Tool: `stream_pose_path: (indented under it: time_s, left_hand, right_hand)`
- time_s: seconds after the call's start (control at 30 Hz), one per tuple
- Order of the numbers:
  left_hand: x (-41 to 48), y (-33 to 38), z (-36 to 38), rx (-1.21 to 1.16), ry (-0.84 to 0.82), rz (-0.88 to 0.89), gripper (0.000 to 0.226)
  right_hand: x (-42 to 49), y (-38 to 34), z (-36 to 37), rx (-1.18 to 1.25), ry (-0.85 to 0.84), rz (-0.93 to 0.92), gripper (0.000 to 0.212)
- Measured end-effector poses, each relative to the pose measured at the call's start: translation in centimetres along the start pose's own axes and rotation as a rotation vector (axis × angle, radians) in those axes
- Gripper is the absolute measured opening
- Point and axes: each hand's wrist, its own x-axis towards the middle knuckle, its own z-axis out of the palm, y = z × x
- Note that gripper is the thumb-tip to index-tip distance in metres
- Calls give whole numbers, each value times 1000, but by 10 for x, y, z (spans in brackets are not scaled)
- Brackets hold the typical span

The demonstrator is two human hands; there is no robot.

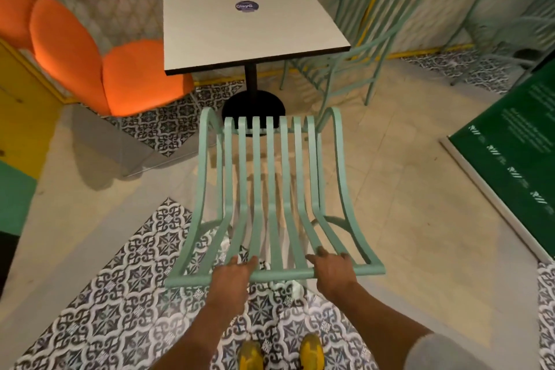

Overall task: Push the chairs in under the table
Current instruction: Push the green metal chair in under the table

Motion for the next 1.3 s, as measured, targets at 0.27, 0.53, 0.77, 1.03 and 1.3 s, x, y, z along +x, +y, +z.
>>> stream_pose_path:
  time_s: [0.27,0.53,0.77,1.03,1.3]
  left_hand:
    - [-34,8,-13,-20,-39,-25,71]
    - [-86,19,-20,-62,-143,-52,69]
    - [-111,34,-28,-63,-136,-67,66]
    - [-115,33,-33,-36,-180,-5,62]
    - [-103,1,-34,-261,-367,18,103]
  right_hand:
    - [-35,2,6,-23,29,-40,87]
    - [-95,-7,14,23,-38,-37,80]
    - [-120,-1,5,-25,-131,-39,78]
    - [-123,3,2,-42,-136,-95,68]
    - [-120,26,16,9,35,-166,97]
